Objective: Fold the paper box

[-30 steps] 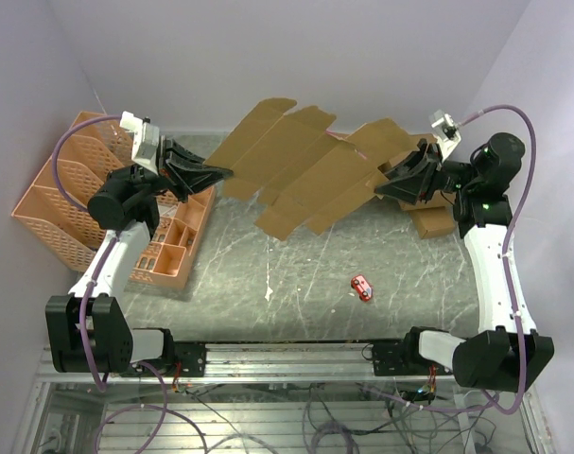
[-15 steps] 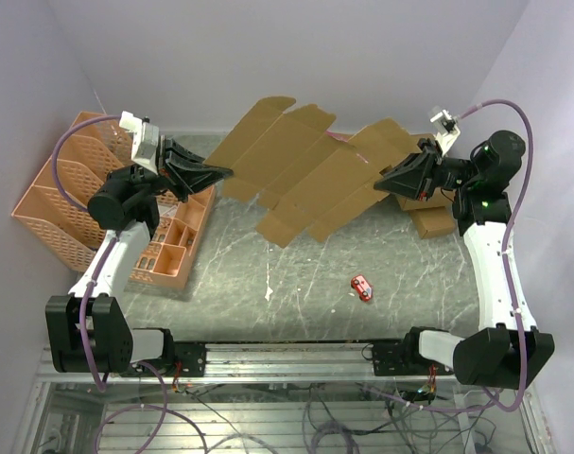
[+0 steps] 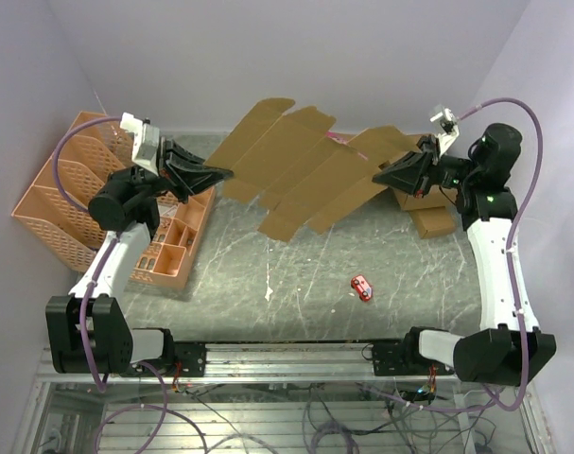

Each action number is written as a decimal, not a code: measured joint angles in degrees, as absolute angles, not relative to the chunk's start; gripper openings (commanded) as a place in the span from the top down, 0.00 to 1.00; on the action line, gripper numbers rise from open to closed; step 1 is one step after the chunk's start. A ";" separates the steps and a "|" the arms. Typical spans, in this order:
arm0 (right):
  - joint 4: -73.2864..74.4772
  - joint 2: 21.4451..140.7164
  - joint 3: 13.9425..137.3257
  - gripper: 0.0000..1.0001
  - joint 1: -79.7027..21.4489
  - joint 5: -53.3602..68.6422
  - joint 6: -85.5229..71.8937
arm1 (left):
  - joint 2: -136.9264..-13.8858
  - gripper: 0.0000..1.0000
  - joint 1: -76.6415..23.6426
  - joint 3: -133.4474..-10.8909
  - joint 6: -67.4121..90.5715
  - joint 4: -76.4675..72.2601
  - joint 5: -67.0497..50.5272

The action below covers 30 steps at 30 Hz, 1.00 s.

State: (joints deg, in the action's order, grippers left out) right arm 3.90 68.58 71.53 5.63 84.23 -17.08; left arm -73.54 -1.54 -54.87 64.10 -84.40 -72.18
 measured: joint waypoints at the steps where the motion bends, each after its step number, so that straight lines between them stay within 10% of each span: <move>1: 9.04 69.04 73.30 1.00 5.54 82.65 -11.77 | -73.43 0.93 -1.54 -54.57 64.07 -84.40 -72.12; 9: 24.56 67.59 70.52 1.00 3.99 76.47 9.91 | -63.55 0.93 -1.74 -44.34 50.76 -75.75 -69.71; 30: 2.96 63.09 43.92 1.00 3.73 76.42 14.44 | -44.25 0.93 -9.17 -46.54 4.36 1.13 -60.42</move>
